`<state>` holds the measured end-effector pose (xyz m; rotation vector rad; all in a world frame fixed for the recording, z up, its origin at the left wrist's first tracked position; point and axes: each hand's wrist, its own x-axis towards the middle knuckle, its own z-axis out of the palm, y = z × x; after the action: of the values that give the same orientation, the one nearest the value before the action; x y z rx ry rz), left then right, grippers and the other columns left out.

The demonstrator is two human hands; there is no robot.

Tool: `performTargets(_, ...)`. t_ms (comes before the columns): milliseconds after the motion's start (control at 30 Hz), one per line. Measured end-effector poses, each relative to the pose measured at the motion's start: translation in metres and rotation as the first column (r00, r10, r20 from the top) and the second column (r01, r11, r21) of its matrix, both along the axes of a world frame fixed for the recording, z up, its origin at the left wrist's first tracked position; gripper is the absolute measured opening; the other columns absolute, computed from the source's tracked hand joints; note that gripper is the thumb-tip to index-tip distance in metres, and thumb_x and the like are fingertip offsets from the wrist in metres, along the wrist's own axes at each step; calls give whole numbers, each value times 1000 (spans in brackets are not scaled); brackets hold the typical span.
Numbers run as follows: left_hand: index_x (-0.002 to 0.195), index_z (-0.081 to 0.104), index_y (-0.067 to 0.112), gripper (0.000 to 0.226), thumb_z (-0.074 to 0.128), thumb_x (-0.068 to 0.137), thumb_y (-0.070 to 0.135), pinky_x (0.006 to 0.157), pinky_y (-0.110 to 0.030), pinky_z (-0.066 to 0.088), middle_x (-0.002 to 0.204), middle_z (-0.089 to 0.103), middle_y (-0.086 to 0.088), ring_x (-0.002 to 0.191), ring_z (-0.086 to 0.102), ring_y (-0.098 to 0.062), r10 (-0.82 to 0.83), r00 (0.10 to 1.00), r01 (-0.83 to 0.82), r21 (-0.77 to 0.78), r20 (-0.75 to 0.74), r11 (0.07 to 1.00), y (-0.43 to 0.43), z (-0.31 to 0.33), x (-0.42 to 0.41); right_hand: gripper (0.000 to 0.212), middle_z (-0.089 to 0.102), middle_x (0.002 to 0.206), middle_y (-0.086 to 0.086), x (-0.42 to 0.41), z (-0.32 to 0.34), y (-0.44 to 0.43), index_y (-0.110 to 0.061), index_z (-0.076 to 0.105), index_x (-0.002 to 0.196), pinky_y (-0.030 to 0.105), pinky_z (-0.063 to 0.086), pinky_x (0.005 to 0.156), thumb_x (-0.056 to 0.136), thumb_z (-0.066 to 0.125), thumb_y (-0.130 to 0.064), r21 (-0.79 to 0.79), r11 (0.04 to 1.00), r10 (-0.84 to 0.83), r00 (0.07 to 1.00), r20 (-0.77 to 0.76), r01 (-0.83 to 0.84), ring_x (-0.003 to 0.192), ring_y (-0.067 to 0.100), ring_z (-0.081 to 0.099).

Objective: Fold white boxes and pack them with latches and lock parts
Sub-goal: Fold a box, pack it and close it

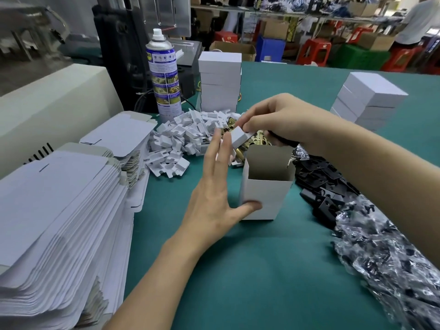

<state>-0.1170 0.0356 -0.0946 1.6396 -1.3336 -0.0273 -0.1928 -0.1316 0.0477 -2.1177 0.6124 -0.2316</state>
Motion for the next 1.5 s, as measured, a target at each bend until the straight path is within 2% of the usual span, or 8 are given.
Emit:
performTargets(167,168,8,28,129,95,73,36,105,-39,52,173,3,19,142,29,16,30,997,-30,11,-69,1000,-2,-3,-1,18,73,81,1,4,-4,-7,-18,82,90,15,36,40,91,68,-7,128,989,-84,996,33,79,41,9,41)
performTargets(333,164,21,21,120,96,72,35,108,-38,49,165,14,21,139,43,-2,34,991,-28,48,-126,998,-5,-8,0,17,77,105,9,5,-10,-10,-11,80,91,15,37,42,91,65,-3,226,962,-172,983,63,154,46,8,42)
performTargets(533,158,23,36,105,90,78,47,107,-34,47,155,32,21,133,48,7,13,984,12,139,-180,990,-3,-9,2,18,66,76,-1,4,-13,-8,-11,75,90,14,34,41,94,62,1,323,939,-175,974,145,120,44,2,48)
performTargets(733,140,40,53,70,76,81,51,99,-39,55,118,65,30,110,65,4,-75,965,139,248,-252,959,-2,-8,2,24,74,85,3,-29,1,-9,-17,79,94,16,28,36,96,57,-6,316,944,-193,937,291,97,39,8,34)
performTargets(1000,126,55,50,49,77,84,45,84,-38,59,105,74,21,100,69,-3,-76,967,139,255,-242,957,0,-8,3,21,66,72,10,-93,8,1,-15,81,101,14,21,34,87,65,-17,334,942,-92,978,188,24,30,6,28)
performTargets(1100,127,54,49,49,78,85,44,85,-43,58,105,74,21,93,71,-11,-78,971,138,266,-224,954,0,-7,3,18,62,58,-4,-101,6,6,-24,82,96,15,22,34,94,66,-15,149,986,-99,981,169,74,33,9,33)
performTargets(1267,128,52,53,52,75,81,49,83,-38,59,105,73,23,94,71,-7,-84,981,129,265,-175,955,1,-6,4,12,76,78,0,-104,10,16,-29,73,103,13,39,47,94,72,-22,-364,931,78,967,241,15,45,10,43)
performTargets(1500,129,47,57,55,73,80,55,85,-41,59,104,74,23,93,72,-5,-86,979,133,258,-188,957,1,-5,3,22,65,71,-10,-94,9,26,-24,68,81,8,36,53,84,62,-2,-490,872,112,977,181,-9,52,6,47)
